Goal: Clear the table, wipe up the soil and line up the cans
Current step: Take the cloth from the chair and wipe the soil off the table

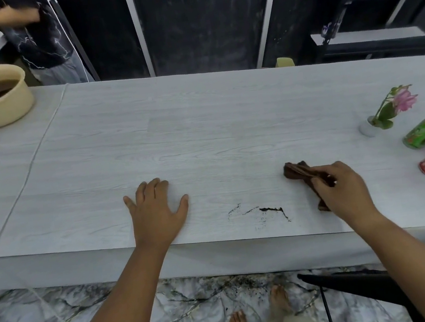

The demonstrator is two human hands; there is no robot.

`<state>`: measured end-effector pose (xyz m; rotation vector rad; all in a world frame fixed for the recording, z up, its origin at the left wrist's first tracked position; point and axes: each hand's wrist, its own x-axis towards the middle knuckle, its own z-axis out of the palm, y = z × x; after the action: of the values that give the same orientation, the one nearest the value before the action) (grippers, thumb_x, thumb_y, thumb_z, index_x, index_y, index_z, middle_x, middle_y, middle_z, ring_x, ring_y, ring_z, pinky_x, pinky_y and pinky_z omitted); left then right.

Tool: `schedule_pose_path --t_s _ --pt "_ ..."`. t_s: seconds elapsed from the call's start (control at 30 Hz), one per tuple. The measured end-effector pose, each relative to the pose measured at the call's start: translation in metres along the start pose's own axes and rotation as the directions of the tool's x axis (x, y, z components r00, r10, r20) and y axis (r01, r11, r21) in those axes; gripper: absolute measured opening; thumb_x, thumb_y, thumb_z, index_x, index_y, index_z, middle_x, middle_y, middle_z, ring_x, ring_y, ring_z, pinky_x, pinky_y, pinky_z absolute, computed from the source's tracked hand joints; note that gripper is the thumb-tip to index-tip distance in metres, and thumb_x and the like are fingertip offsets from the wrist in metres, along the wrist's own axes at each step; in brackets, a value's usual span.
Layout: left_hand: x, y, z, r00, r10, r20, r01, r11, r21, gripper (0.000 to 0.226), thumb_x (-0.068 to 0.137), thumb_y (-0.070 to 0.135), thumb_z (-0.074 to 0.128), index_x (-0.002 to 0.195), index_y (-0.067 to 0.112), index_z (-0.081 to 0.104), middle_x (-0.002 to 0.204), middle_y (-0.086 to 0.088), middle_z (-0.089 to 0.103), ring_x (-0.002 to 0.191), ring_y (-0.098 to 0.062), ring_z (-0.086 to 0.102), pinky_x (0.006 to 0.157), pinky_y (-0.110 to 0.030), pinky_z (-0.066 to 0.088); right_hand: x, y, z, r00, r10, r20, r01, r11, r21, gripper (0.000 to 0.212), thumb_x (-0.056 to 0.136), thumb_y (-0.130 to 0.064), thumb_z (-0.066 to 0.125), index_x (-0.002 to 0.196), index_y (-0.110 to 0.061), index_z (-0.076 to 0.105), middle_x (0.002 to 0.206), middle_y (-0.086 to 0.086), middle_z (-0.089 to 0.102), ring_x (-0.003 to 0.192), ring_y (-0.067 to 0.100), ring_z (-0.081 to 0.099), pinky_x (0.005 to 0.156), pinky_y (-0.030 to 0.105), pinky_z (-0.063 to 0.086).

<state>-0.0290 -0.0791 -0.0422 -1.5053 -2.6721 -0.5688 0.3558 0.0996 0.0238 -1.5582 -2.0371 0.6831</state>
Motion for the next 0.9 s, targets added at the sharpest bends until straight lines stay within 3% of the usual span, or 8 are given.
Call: schedule_pose_path --t_s 0.1,0.2,0.47,0.6,0.7,0.9 --pt "0.000 0.000 0.001 1.000 -0.003 -0.003 0.003 1.000 -0.003 0.068 0.098 0.068 0.058 0.145 0.019 0.061 0.156 -0.005 0.057 0.153 -0.036 0.043 0.121 -0.080 0.023 -0.020 0.019 -0.004 0.996 0.091 -0.022 -0.092 0.990 -0.105 0.025 0.099 -0.016 0.070 0.123 -0.016 0.076 0.096 -0.006 0.060 0.081 0.006 0.061 0.068 0.022 0.047" --pt "0.000 -0.001 0.003 1.000 -0.008 -0.008 0.008 1.000 -0.006 0.070 0.097 0.070 0.054 0.145 0.019 0.061 0.156 -0.006 0.057 0.153 -0.036 0.042 0.121 -0.081 0.023 -0.046 0.013 0.008 0.997 0.067 -0.035 -0.072 0.986 -0.151 0.022 0.097 -0.013 0.071 0.119 -0.012 0.074 0.094 -0.002 0.059 0.080 0.020 0.063 0.070 0.034 0.050" --pt "0.000 -0.004 0.009 1.000 -0.008 -0.016 0.008 1.000 -0.003 0.069 0.098 0.072 0.051 0.144 0.021 0.060 0.157 -0.004 0.057 0.154 -0.034 0.041 0.122 -0.079 0.024 -0.076 -0.060 0.071 0.994 -0.066 0.081 0.070 0.996 -0.047 0.020 0.098 -0.014 0.072 0.117 -0.013 0.075 0.101 -0.003 0.062 0.080 0.017 0.065 0.071 0.025 0.049" --pt "0.000 -0.005 0.008 1.000 -0.008 -0.021 0.007 1.000 -0.017 0.069 0.098 0.071 0.051 0.145 0.022 0.060 0.158 -0.003 0.056 0.155 -0.033 0.040 0.123 -0.079 0.022 -0.066 -0.063 0.064 0.997 0.023 0.068 -0.032 0.992 0.124 0.011 0.095 -0.018 0.073 0.103 -0.025 0.074 0.094 -0.010 0.066 0.083 0.004 0.063 0.072 0.024 0.048" --pt "0.000 -0.005 0.008 1.000 -0.008 -0.022 0.007 1.000 -0.024 0.069 0.098 0.071 0.051 0.145 0.021 0.061 0.158 -0.003 0.056 0.155 -0.033 0.040 0.124 -0.078 0.021 -0.054 -0.043 0.036 0.991 0.130 -0.043 -0.118 0.969 0.218 0.012 0.092 -0.019 0.075 0.094 -0.030 0.072 0.089 -0.008 0.070 0.080 0.010 0.069 0.068 0.030 0.054" --pt "0.000 -0.003 0.007 1.000 -0.016 -0.015 0.015 0.999 -0.028 0.070 0.097 0.070 0.050 0.145 0.020 0.061 0.158 -0.004 0.056 0.155 -0.034 0.040 0.123 -0.079 0.020 -0.053 -0.005 0.010 0.988 0.131 -0.082 -0.137 0.988 -0.070 0.004 0.098 -0.016 0.069 0.101 -0.018 0.067 0.095 0.000 0.063 0.079 0.018 0.064 0.071 0.041 0.058"
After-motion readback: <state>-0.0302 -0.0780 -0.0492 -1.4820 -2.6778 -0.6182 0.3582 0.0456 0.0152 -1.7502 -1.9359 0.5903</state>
